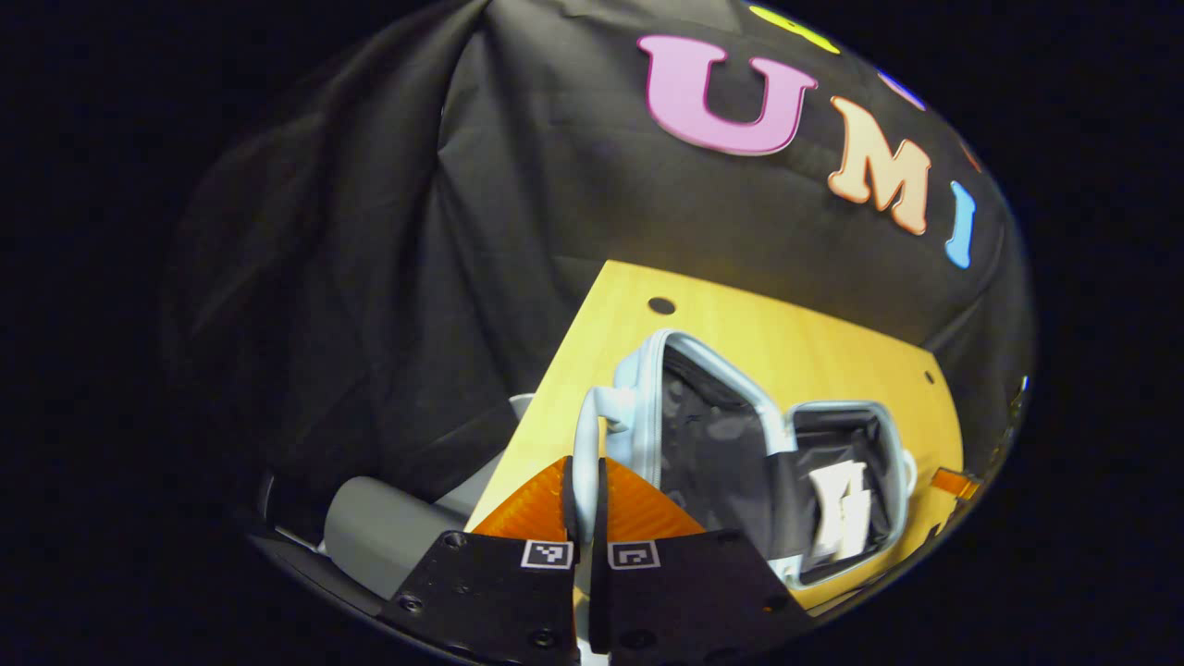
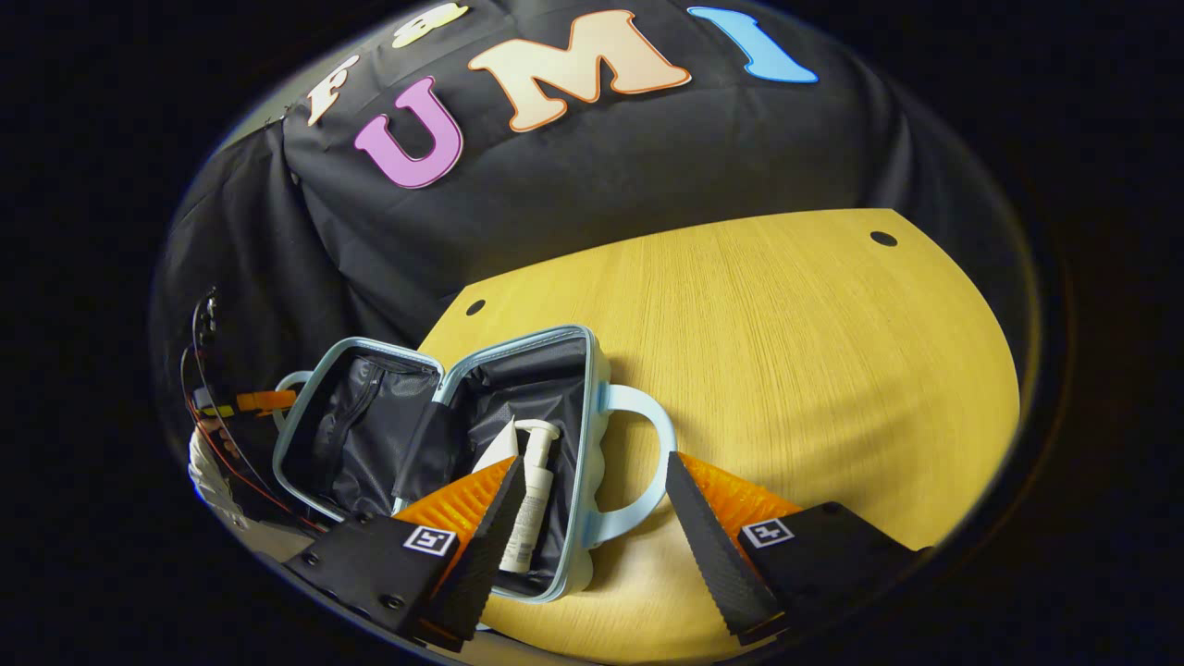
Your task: First open the suitcase, pack the skin care products into it, and then close the suitcase.
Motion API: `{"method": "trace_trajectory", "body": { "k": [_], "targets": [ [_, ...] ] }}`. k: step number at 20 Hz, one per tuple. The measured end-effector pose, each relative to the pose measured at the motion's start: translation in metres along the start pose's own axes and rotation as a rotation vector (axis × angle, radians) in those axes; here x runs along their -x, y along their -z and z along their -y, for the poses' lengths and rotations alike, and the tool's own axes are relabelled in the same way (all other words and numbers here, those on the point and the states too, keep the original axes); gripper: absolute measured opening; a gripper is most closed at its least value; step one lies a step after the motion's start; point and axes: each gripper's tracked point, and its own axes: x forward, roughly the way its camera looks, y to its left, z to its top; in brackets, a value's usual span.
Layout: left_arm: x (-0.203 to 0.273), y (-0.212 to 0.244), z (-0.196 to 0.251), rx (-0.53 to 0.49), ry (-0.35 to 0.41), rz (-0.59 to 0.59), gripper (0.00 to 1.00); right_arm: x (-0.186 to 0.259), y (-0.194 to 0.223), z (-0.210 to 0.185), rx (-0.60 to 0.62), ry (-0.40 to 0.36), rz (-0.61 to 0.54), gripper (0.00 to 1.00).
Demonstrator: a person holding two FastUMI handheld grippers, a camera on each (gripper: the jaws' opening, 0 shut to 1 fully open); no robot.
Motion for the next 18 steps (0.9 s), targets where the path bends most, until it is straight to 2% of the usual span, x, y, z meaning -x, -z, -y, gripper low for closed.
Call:
{"method": "trace_trajectory", "body": {
  "k": [4, 9, 14, 18],
  "targets": [
    [0.037, -0.033, 0.067, 0.029, 0.13, 0.103, 0.0, 0.009, -0.001, 0.012, 0.006, -0.018, 0.025, 0.96],
    [0.055, -0.047, 0.139, 0.01, 0.218, 0.153, 0.0, 0.023, 0.002, 0.037, -0.02, -0.026, 0.027, 0.96],
    [0.069, -0.052, 0.231, 0.004, 0.393, 0.171, 0.0, 0.044, -0.003, 0.062, -0.028, -0.017, 0.06, 0.96],
    [0.063, -0.045, 0.294, -0.001, 0.507, 0.147, 0.0, 0.058, -0.009, 0.089, -0.055, 0.007, 0.084, 0.96]
  ]
}}
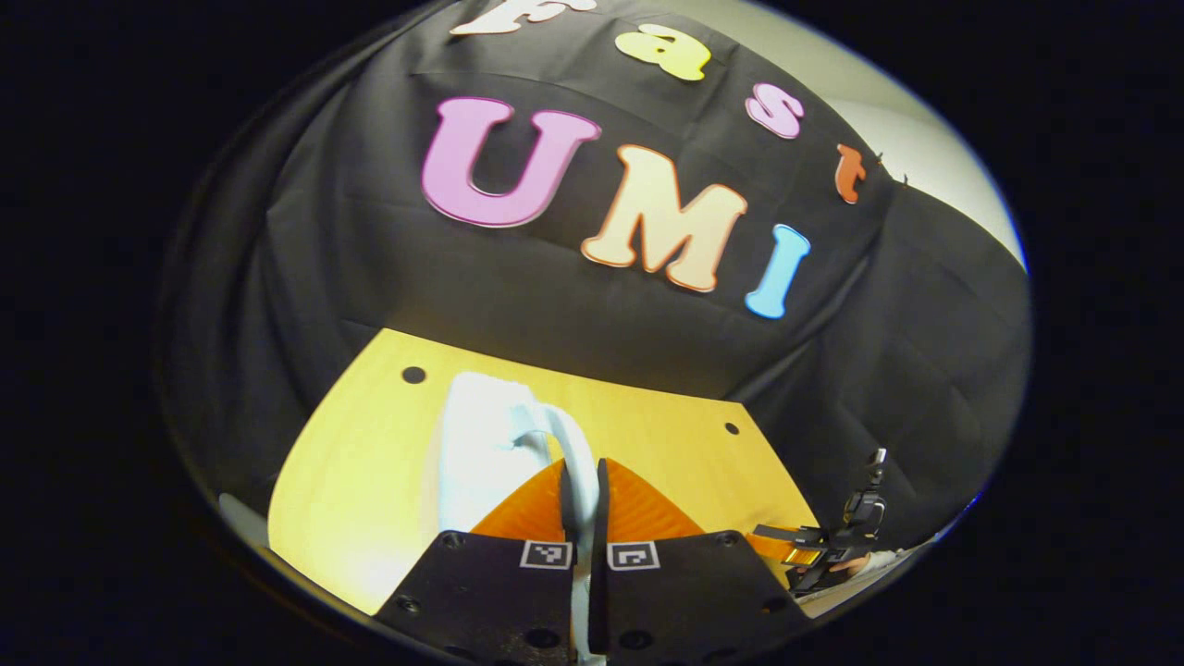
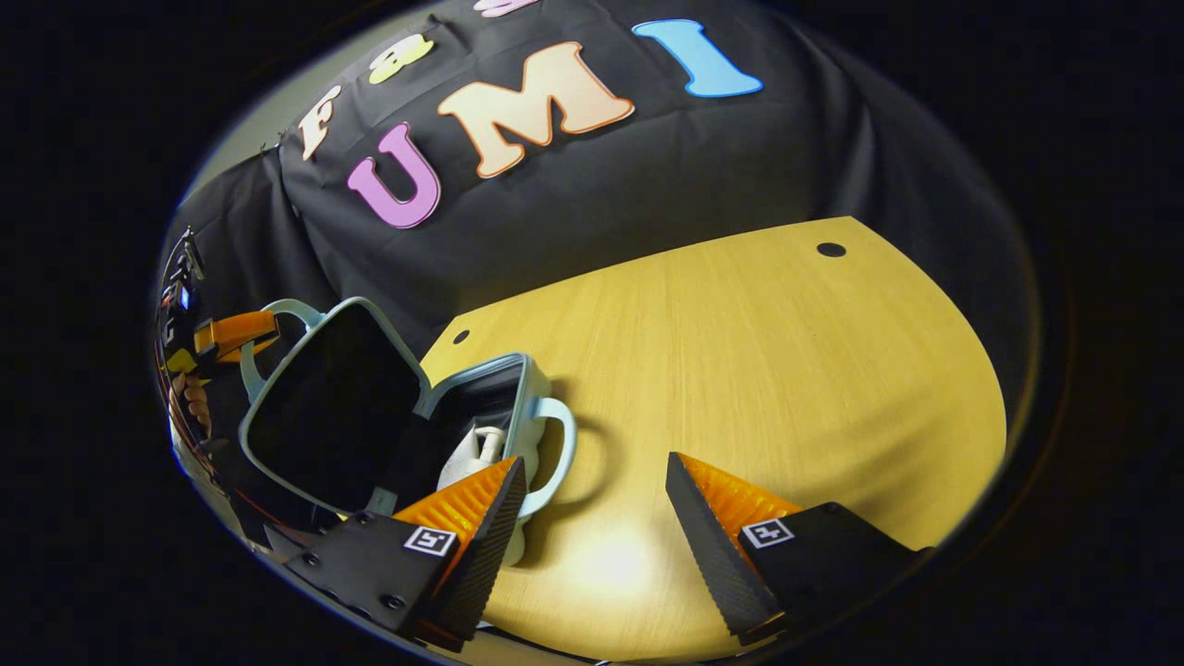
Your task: First open the suitcase, pack the skin care products into it, and then close the suitcase.
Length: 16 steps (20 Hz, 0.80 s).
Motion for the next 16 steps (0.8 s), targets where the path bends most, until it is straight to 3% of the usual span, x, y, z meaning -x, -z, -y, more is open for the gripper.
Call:
{"method": "trace_trajectory", "body": {
  "k": [5, 16],
  "targets": [
    [-0.043, 0.027, 0.049, 0.026, 0.086, -0.058, 0.0, 0.018, -0.008, 0.032, -0.022, 0.036, 0.025, 0.96],
    [-0.12, 0.138, 0.097, -0.024, 0.121, -0.288, 0.0, 0.055, -0.007, 0.097, -0.085, 0.134, 0.051, 0.96]
  ]
}}
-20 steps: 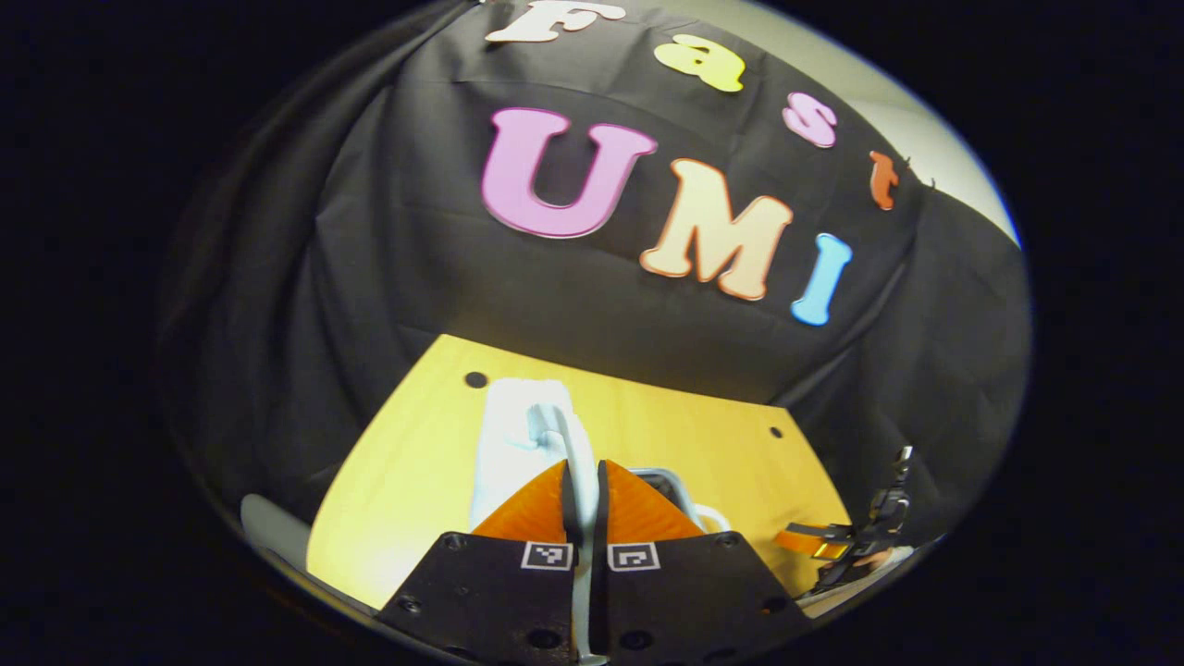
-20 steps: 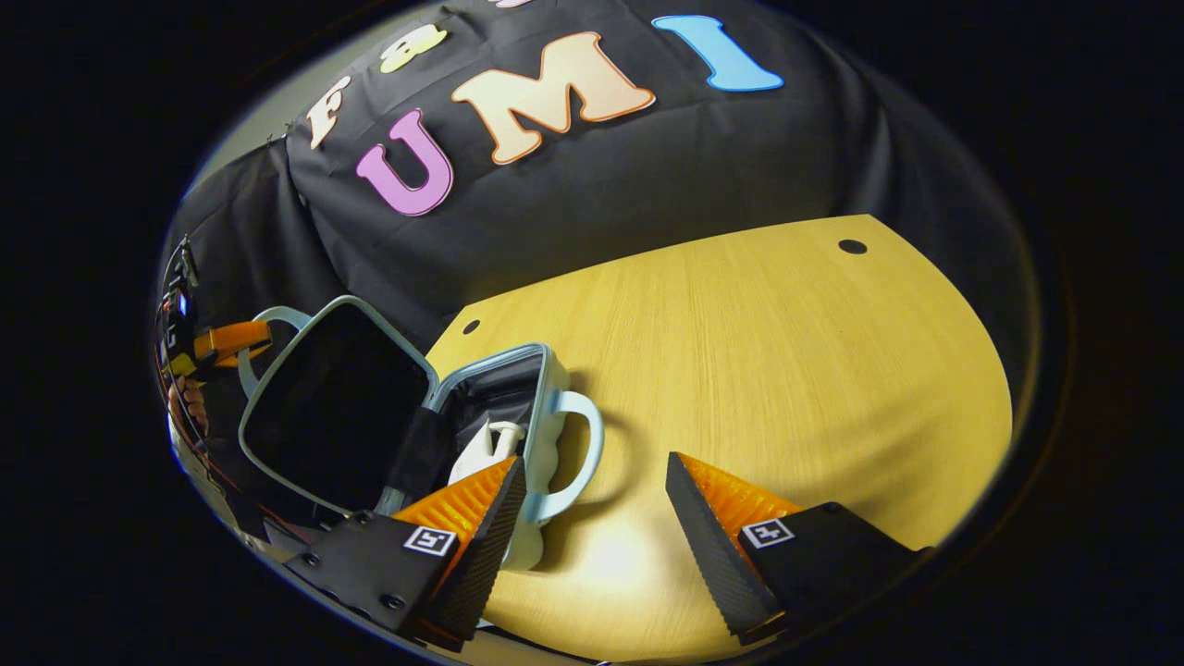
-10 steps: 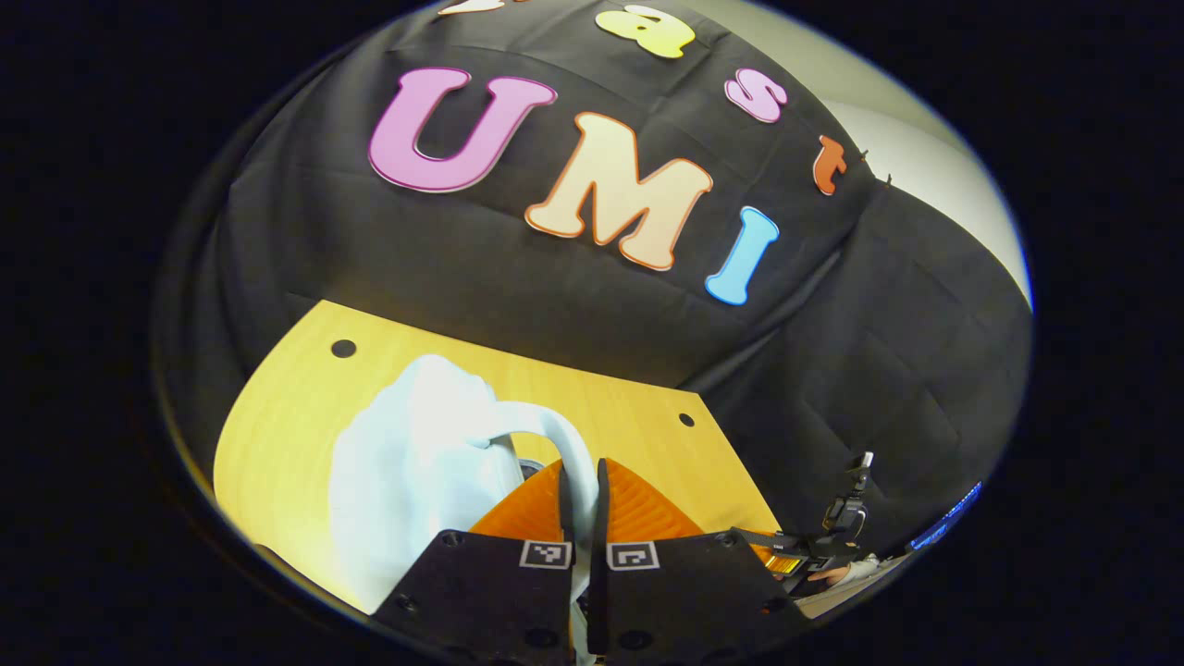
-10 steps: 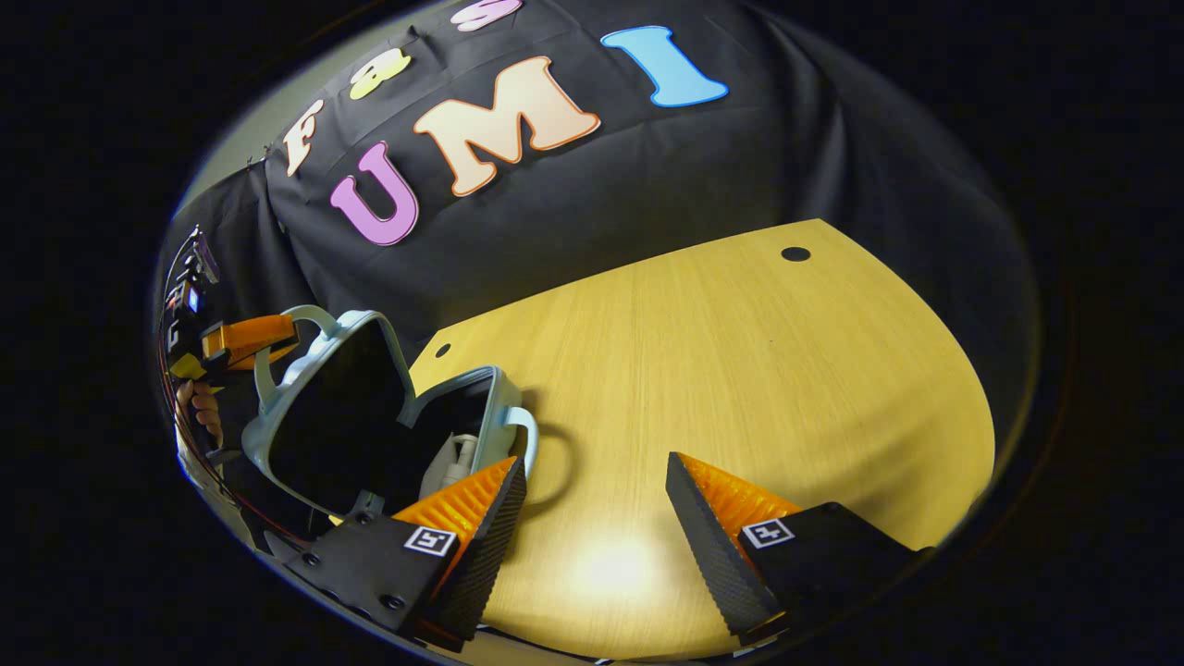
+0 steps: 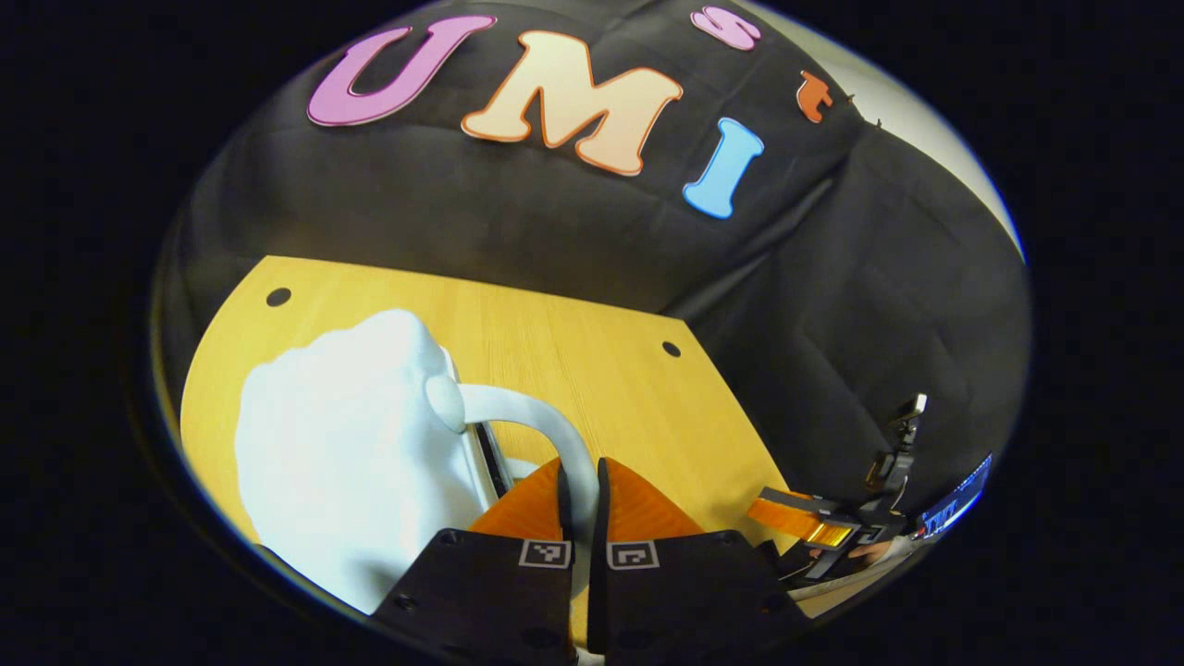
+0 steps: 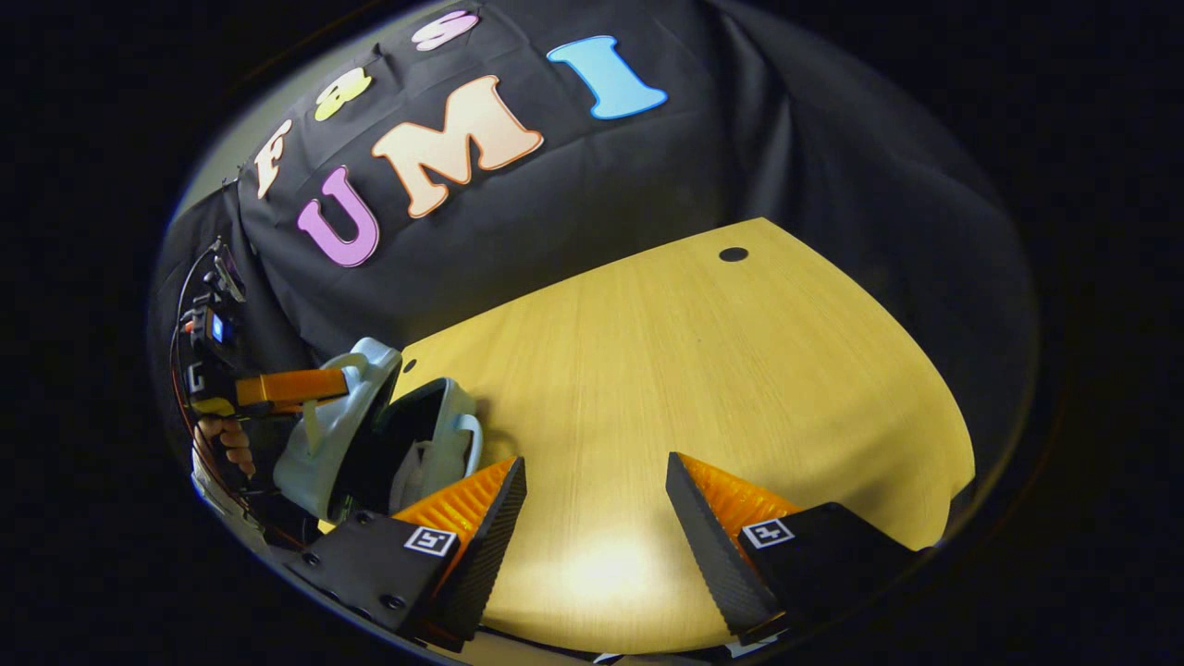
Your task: First open the suitcase, pack the skin care products into it, and then close the suitcase.
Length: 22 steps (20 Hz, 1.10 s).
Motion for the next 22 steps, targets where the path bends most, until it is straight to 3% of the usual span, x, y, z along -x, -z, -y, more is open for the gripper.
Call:
{"method": "trace_trajectory", "body": {
  "k": [9, 11, 14, 15, 16, 19, 21, 22],
  "targets": [
    [-0.063, 0.075, -0.007, -0.07, -0.085, -0.188, 0.0, 0.02, 0.0, 0.045, -0.012, 0.057, 0.004, 0.96],
    [-0.068, 0.079, -0.007, -0.043, -0.089, -0.187, 0.01, 0.024, -0.002, 0.053, -0.014, 0.061, 0.01, 0.96],
    [-0.072, 0.081, -0.01, -0.096, -0.148, -0.162, 0.07, 0.027, -0.006, 0.06, -0.001, 0.054, 0.019, 0.96],
    [-0.075, 0.081, -0.008, -0.108, -0.166, -0.141, 0.1, 0.028, -0.008, 0.061, 0.012, 0.052, 0.023, 0.9],
    [-0.074, 0.077, 0.0, -0.126, -0.177, -0.105, 0.12, 0.029, -0.01, 0.062, 0.026, 0.047, 0.029, 0.97],
    [-0.07, 0.064, 0.021, -0.182, -0.256, 0.036, 0.79, 0.033, -0.023, 0.057, 0.077, 0.017, 0.06, 0.96],
    [-0.046, 0.032, 0.037, -0.227, -0.323, 0.207, 0.98, 0.039, -0.04, 0.047, 0.136, -0.014, 0.106, 0.99],
    [-0.032, 0.015, 0.048, -0.25, -0.355, 0.29, 0.96, 0.043, -0.051, 0.042, 0.164, -0.031, 0.134, 0.99]
  ]
}}
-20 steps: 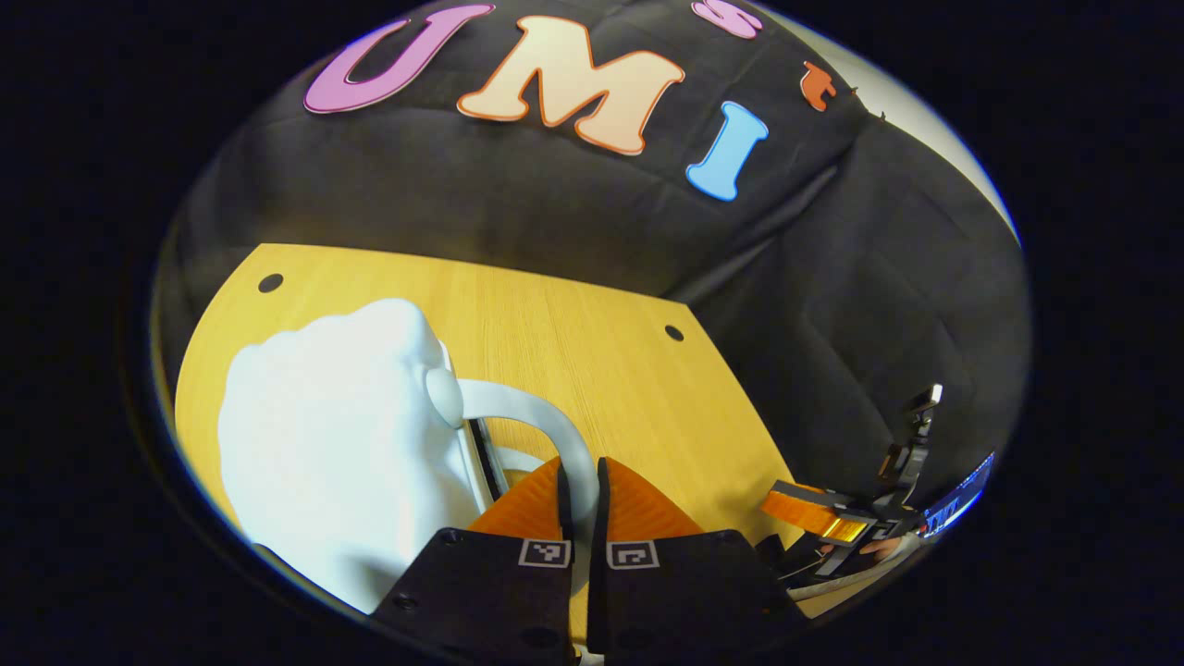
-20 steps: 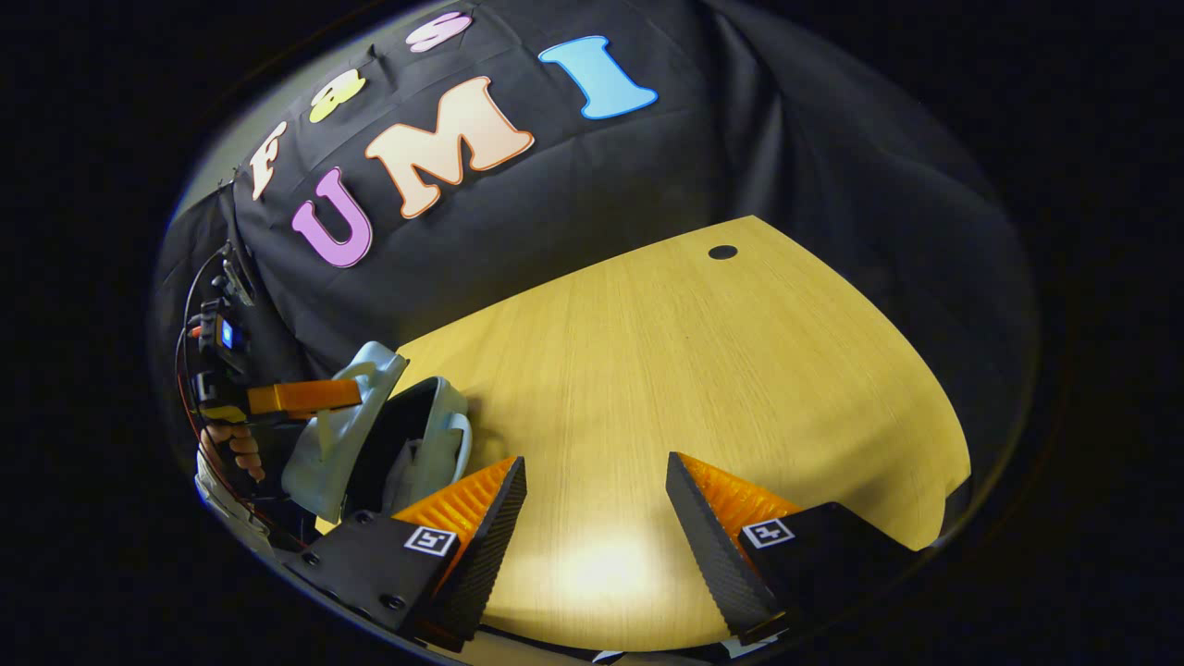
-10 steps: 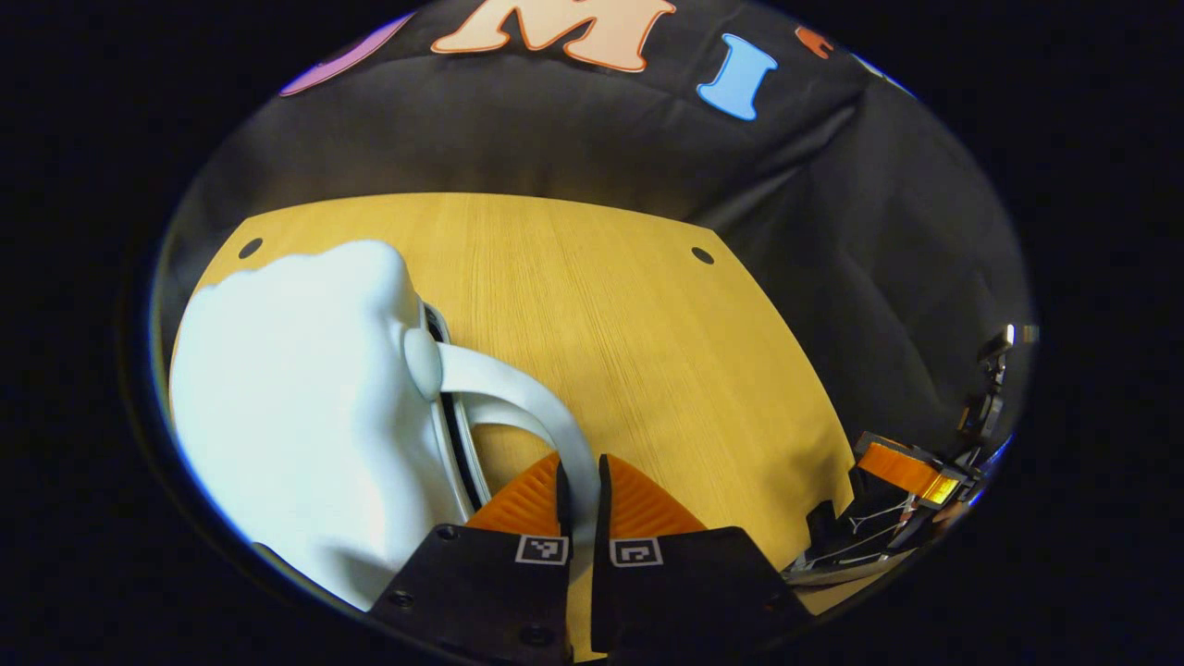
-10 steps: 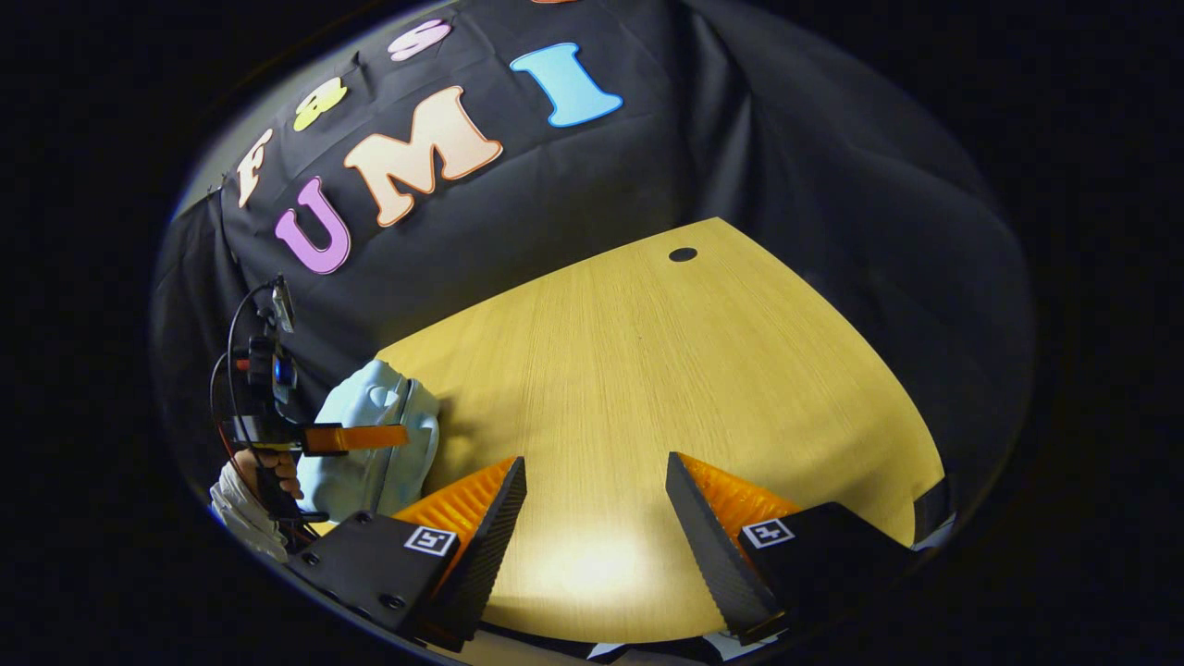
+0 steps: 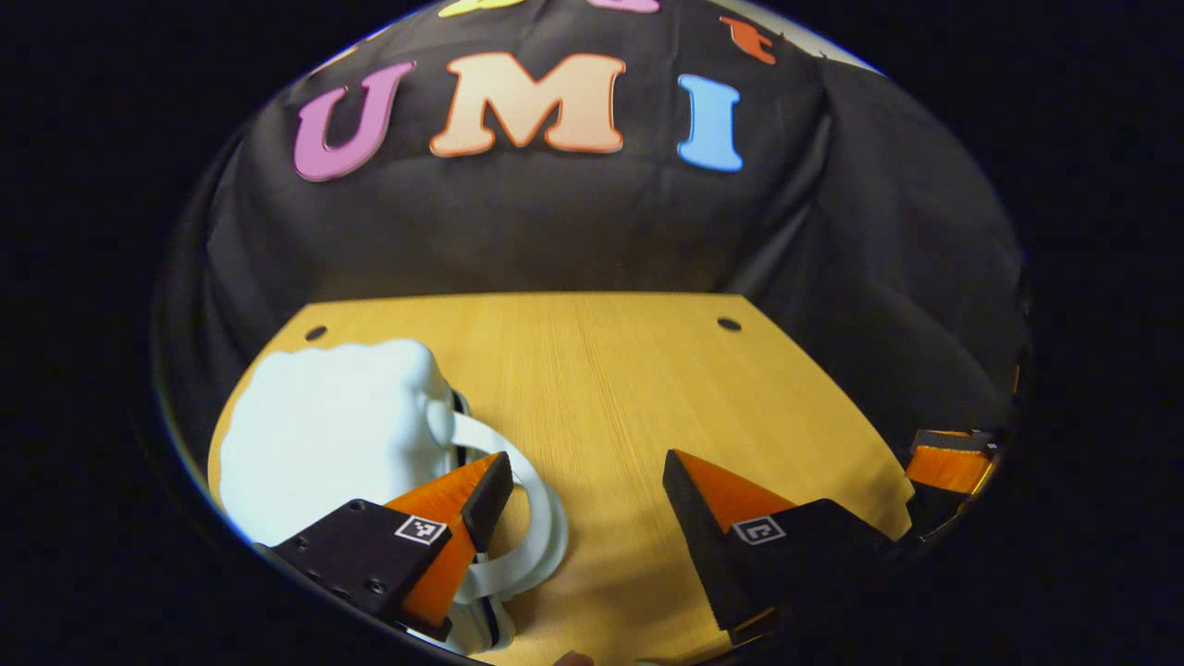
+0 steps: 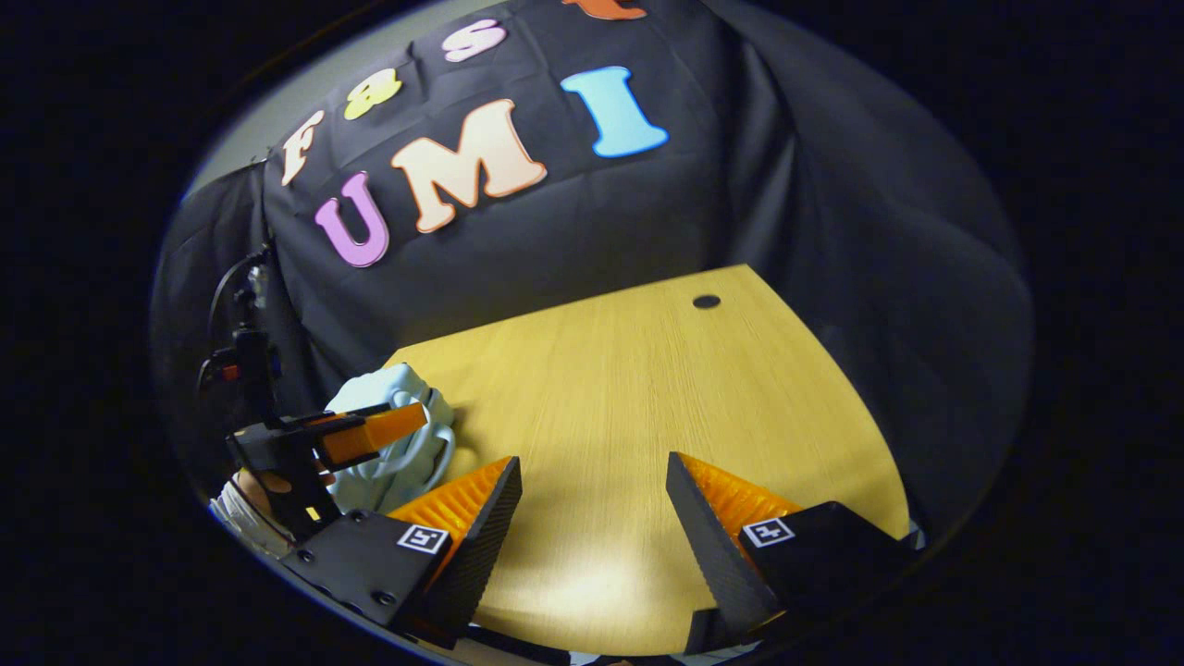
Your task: First open the suitcase, pack the skin care products into it, and then close the suitcase.
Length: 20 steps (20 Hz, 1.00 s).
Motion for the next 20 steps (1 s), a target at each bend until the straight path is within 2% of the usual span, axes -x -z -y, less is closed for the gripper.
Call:
{"method": "trace_trajectory", "body": {
  "k": [3, 4, 7, 10, 12, 16, 20],
  "targets": [
    [0.028, -0.062, 0.011, -0.051, -0.082, 0.203, 0.95, 0.012, -0.045, -0.014, 0.049, -0.025, 0.135, 0.99],
    [0.045, -0.076, 0.015, -0.062, -0.091, 0.249, 0.95, 0.02, -0.066, -0.02, 0.057, -0.026, 0.196, 0.96],
    [0.09, -0.114, 0.02, -0.08, -0.094, 0.372, 0.95, 0.051, -0.125, -0.051, 0.103, -0.019, 0.405, 0.99],
    [0.133, -0.15, 0.011, -0.094, -0.117, 0.533, 0.95, 0.088, -0.17, -0.08, 0.186, 0.022, 0.597, 0.99],
    [0.152, -0.168, 0.014, -0.105, -0.095, 0.585, 0.95, 0.102, -0.171, -0.099, 0.201, 0.027, 0.613, 0.98],
    [0.18, -0.185, 0.017, -0.053, -0.041, 0.638, 0.95, 0.133, -0.173, -0.119, 0.169, 0.045, 0.67, 0.98],
    [0.195, -0.192, 0.005, -0.08, -0.038, 0.654, 0.94, 0.157, -0.175, -0.13, 0.173, 0.069, 0.721, 0.98]
  ]
}}
